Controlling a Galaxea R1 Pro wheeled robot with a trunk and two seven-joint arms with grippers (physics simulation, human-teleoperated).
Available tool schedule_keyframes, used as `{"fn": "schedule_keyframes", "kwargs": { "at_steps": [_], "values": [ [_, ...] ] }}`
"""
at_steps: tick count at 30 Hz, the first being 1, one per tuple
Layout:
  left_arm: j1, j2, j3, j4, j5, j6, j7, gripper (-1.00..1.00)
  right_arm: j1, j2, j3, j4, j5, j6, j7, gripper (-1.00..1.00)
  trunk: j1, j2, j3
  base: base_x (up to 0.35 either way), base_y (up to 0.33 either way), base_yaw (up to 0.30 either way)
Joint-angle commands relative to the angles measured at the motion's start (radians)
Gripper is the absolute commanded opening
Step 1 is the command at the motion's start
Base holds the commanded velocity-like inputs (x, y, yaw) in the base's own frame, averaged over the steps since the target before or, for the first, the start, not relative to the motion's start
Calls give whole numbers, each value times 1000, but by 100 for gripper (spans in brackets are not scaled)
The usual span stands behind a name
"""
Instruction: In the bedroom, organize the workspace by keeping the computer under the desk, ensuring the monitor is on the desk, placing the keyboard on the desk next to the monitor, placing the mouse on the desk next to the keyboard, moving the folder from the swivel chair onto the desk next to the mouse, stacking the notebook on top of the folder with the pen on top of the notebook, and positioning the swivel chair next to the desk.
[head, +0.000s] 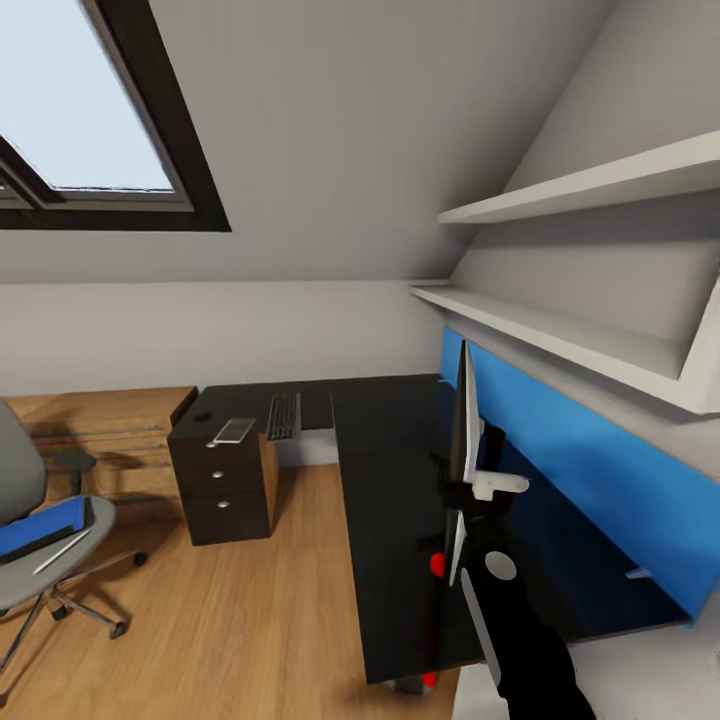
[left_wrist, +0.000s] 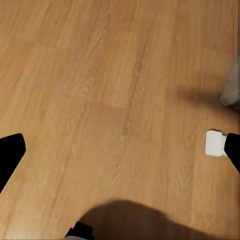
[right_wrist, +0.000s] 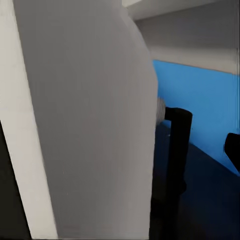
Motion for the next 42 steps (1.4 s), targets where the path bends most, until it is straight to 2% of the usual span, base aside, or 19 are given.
{"fn": "schedule_keyframes", "kwargs": {
  "at_steps": [1, 17, 42],
  "values": [
    [-1, 1, -8, 0, 6, -4, 8, 100, -1, 1, -1, 0, 9, 1, -2, 100, 0, -2, -1, 0, 0, -182],
    [-1, -1, -10, 0, 6, -4, 8, 100, -1, 1, -1, 7, 9, 1, 0, 100, 0, -2, 17, 0, 0, -175],
    [-1, 1, -10, 0, 6, -4, 8, 100, -1, 1, 0, 36, 9, 0, 3, 100, 0, -2, 42, 0, 0, -27]
  ]
}}
